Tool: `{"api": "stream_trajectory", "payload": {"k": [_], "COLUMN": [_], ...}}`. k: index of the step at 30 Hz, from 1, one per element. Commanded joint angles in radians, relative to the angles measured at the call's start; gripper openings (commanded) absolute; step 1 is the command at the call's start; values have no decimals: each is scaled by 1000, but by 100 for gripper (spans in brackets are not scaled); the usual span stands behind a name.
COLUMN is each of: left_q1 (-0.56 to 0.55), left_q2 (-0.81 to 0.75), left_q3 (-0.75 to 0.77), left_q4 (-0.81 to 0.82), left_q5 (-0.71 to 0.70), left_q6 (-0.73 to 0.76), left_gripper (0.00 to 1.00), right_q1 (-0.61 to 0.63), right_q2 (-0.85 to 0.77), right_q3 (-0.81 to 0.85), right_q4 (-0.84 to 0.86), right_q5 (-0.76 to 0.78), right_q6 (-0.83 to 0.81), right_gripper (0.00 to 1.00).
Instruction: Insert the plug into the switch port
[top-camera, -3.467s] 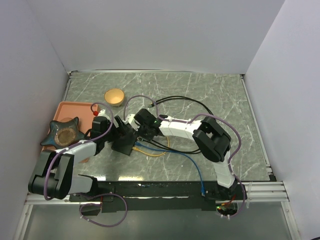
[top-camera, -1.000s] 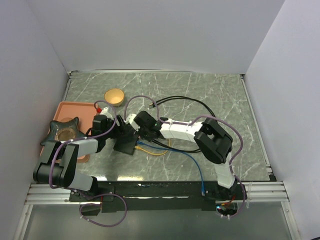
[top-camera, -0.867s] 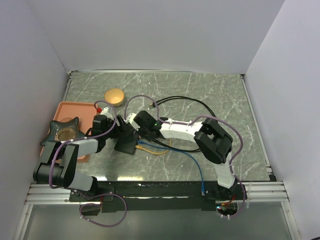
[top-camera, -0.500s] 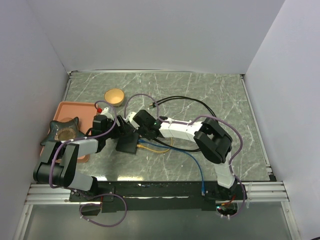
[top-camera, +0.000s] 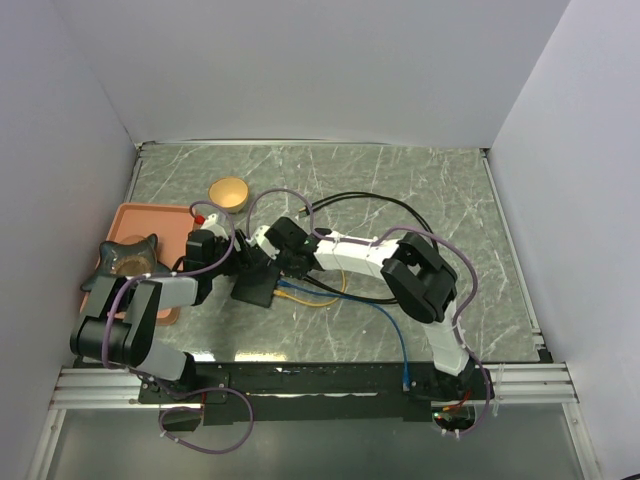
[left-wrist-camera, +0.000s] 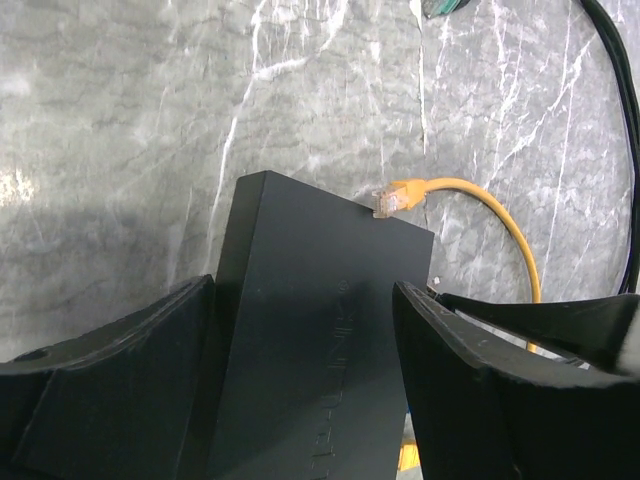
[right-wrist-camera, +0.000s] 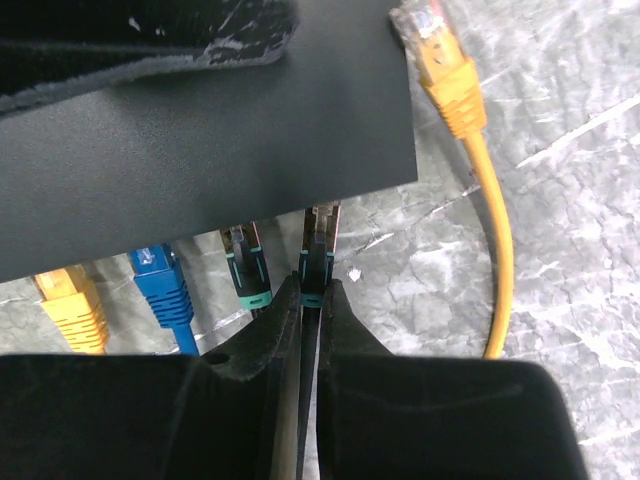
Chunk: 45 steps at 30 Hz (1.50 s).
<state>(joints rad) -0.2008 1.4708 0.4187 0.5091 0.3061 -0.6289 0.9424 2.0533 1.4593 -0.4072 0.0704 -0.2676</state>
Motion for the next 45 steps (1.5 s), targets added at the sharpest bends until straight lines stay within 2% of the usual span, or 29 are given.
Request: {"api": "stream_trajectory", "payload": {"k": [1,12,22,29,34,38,42,45], "left_q1": [-48,-60,-66,-69,-75,-83,-100,-110], "left_q2": [43,60,72,69,82,95,105,112], "left_q3": [-6,6,-8,-20,-12,-3,11,18], "left_q4": [16,2,31,58,48,36,20,14], "left_q5": [192,200,168,172,186,209,220,223], "left_q6": [-55,-40,-31,-31,-25,-17,-6,-3], "left_gripper": [74,67,70,72,65,56,49,48], "right_q1": [36,33,16,22,22,22,22,22], "right_q2": [18,-19,-42,-48,-39,-21,-10,-7], "right_q3": [99,85,124,116,115,113,119,136], "right_q4": [165,225,185,174,203,245,271,287], "right_q5": [-175,-193,-357,-370,-301,-176,-173,-185], "right_q6": [-27,-53,-94,-79,-42,13,39,41], "right_gripper": [0,0,0,0,0,0,0,0]}}
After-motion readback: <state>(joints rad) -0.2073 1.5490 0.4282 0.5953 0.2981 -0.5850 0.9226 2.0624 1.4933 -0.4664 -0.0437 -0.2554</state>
